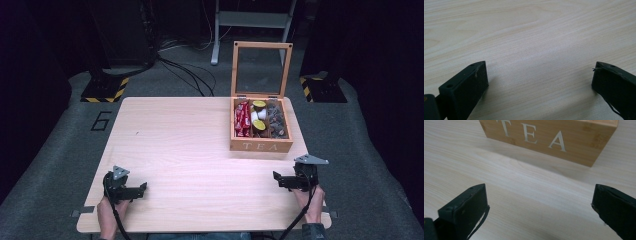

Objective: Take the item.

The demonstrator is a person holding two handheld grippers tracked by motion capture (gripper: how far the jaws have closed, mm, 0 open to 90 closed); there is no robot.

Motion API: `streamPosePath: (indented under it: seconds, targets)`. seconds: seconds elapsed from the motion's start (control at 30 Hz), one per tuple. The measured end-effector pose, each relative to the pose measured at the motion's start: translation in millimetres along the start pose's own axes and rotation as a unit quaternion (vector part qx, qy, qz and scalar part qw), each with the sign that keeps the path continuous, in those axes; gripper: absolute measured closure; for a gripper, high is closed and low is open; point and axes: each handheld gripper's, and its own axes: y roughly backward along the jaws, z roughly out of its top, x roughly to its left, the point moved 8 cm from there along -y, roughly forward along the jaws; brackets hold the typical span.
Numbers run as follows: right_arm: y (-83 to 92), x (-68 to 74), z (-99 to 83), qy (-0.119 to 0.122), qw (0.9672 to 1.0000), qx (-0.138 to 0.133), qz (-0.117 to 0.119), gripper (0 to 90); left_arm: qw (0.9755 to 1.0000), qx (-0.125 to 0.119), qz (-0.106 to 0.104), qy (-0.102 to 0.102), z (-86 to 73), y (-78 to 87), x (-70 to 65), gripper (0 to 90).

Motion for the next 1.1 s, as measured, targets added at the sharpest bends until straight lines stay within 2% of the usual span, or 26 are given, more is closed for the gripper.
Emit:
streamPosePath:
  seconds: [0.17,0.3,0.37,0.47,0.63,0.73,0.97,1.07,1.1]
  targets:
    - [0.5,3.8,18.5,0.006,0.9998,-0.002,0.018,0.0,1.0,0.0,0.0,0.0,0.0,0.0,-0.1,0.4]
    - [-1.4,3.8,25.9,0.007,0.9997,-0.003,0.023,0.6,1.0,0.0,0.0,0.0,0.0,0.0,-0.1,0.4]
    - [-5.9,4.2,34.0,-0.001,0.9993,-0.007,0.036,0.7,1.0,0.0,0.0,0.001,0.0,0.0,-0.1,0.4]
    - [-11.0,5.7,40.1,-0.002,0.9991,-0.004,0.042,0.8,1.0,0.0,0.0,0.0,0.0,0.0,-0.1,0.4]
    - [-18.9,8.9,50.6,0.003,0.9986,0.001,0.053,0.8,1.0,0.0,0.0,0.0,0.0,0.0,-0.1,0.4]
    - [-24.3,12.1,63.0,0.007,0.9978,0.002,0.066,0.7,1.0,0.0,0.001,0.001,-0.2,0.2,-0.2,0.4]
    - [-29.9,14.8,83.4,0.009,0.997,0.0,0.077,1.2,1.0,0.001,0.001,0.001,-0.3,0.3,-0.2,0.4]
    - [-32.2,16.2,92.5,0.014,0.9971,0.001,0.075,1.9,1.0,0.0,0.001,0.001,-0.3,0.3,-0.3,0.3]
    - [-35.4,16.8,100.8,0.014,0.9969,-0.001,0.078,2.3,1.0,0.0,0.001,0.001,-0.4,0.3,-0.3,0.4]
